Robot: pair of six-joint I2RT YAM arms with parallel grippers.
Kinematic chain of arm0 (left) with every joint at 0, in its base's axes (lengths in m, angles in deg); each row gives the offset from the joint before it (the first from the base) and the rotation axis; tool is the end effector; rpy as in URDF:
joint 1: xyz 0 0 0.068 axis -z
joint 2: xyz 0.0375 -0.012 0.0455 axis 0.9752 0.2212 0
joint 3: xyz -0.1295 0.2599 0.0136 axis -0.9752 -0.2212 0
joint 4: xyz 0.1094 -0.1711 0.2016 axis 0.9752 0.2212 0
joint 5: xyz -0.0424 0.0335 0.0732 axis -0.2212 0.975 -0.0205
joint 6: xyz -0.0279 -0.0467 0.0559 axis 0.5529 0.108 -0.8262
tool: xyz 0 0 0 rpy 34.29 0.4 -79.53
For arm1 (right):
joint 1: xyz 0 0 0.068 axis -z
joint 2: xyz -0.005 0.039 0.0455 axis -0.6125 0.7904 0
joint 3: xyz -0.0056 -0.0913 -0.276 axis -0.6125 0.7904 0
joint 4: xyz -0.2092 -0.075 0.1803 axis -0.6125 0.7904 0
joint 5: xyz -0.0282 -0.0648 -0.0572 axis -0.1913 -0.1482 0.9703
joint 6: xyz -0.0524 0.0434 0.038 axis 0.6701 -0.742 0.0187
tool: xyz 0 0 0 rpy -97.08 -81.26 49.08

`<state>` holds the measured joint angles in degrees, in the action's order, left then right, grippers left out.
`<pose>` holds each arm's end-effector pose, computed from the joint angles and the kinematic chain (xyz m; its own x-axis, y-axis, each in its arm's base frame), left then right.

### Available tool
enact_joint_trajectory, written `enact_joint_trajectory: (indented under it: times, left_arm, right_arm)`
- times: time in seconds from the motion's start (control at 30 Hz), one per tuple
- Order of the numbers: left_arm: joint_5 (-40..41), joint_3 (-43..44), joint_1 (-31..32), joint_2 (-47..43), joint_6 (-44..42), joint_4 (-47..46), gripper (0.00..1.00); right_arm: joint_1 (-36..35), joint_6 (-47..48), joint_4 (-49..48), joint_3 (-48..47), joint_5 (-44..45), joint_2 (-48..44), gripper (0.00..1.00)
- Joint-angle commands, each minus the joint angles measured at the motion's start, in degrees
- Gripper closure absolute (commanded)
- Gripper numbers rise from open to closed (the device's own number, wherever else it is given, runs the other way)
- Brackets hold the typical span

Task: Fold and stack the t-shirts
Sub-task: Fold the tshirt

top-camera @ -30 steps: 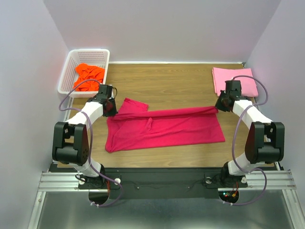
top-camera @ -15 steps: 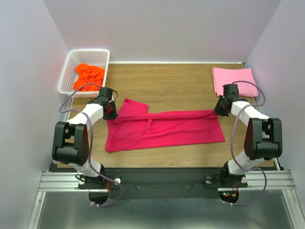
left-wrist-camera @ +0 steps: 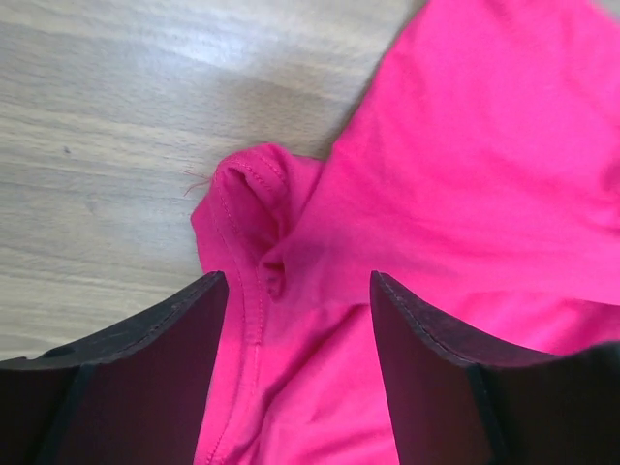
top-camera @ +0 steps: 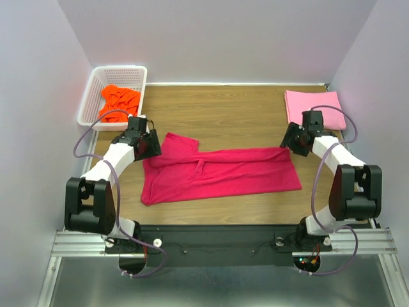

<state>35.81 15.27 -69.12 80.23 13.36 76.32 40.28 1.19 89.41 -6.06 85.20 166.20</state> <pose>0.3362 -0.0460 0.1981 -0.7640 -0.1722 -0.6218 -0.0924 0.9830 -0.1587 0.3519 -0.0150 0.1822 -0.7521 0.3990 -0.5246 0.3387 0.9168 0.2117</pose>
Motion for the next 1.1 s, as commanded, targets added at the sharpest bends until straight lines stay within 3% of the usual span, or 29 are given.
enact_joint_trajectory:
  times: [0.0,0.17,0.4,0.63,1.07]
  left_arm:
    - [-1.1,3.3,-0.4,-4.3,-1.1,-0.5,0.27]
    - [-3.6,8.1,0.0,0.0,-5.9,-3.4,0.27]
    - [-4.7,19.4,0.3,14.9,-7.3,-4.5,0.27]
    - [-6.4,29.9,0.9,25.7,-6.3,-4.4,0.28]
    - [-9.3,30.5,2.7,31.5,-5.1,-5.9,0.31]
  right_arm:
    - [-2.4,4.0,0.2,-5.3,-4.8,-4.4,0.32]
    - [-8.6,6.0,-1.6,-11.1,-11.2,-0.7,0.35]
    - [-19.7,2.7,-8.7,-22.9,-18.0,13.7,0.46]
    - [-26.5,-3.0,-11.6,-33.5,-22.3,27.4,0.47]
    - [-32.1,-10.5,-15.5,-41.4,-26.5,41.0,0.42]
